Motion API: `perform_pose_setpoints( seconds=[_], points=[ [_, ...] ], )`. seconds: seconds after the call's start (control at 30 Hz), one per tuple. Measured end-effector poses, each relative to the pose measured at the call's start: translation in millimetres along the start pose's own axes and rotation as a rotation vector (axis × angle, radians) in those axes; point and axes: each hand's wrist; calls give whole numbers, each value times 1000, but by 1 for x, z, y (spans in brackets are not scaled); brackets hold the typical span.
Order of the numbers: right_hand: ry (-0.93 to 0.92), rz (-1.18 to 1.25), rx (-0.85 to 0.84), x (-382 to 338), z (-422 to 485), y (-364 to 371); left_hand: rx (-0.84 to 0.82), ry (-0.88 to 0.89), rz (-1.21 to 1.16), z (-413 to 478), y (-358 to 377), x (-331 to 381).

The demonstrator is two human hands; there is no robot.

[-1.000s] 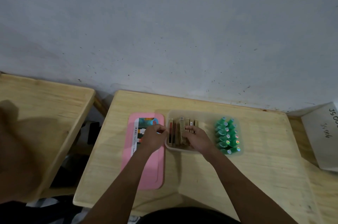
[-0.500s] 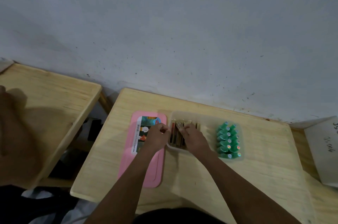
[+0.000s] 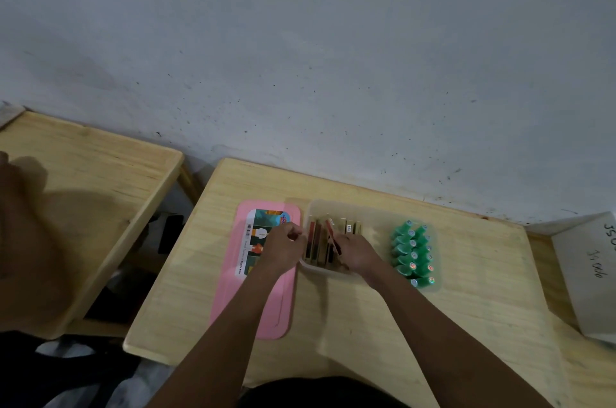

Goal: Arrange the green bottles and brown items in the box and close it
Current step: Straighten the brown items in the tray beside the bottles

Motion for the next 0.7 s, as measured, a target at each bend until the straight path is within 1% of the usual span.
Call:
perform_pose_setpoints(
  seconds=[0.1,0.23,0.37,0.47,0.57,0.7],
  points=[
    [-8,64,21,1,3,0,11,12,6,0,1,-1],
    [-109,-87,97,1,9,6,15,26,11,-1,1,0],
    [-67,-137,193,-1,14,15,18,20,-6,-3,0,2],
    [-110,-137,235,-4,11,19,22,24,-11,-3,0,1],
    [-178,-341,248,-3,13,20,25,35,-3,-4,0,1],
    [-148,-565,208,-7,10,23,24,37,7,-4,1,1]
  ],
)
Point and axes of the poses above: each hand's wrist, its own z-axis towards the middle knuckle, its own y-axis out of the palm, x = y × z, and after that the axes turned 7 degrees about -z, right-handed
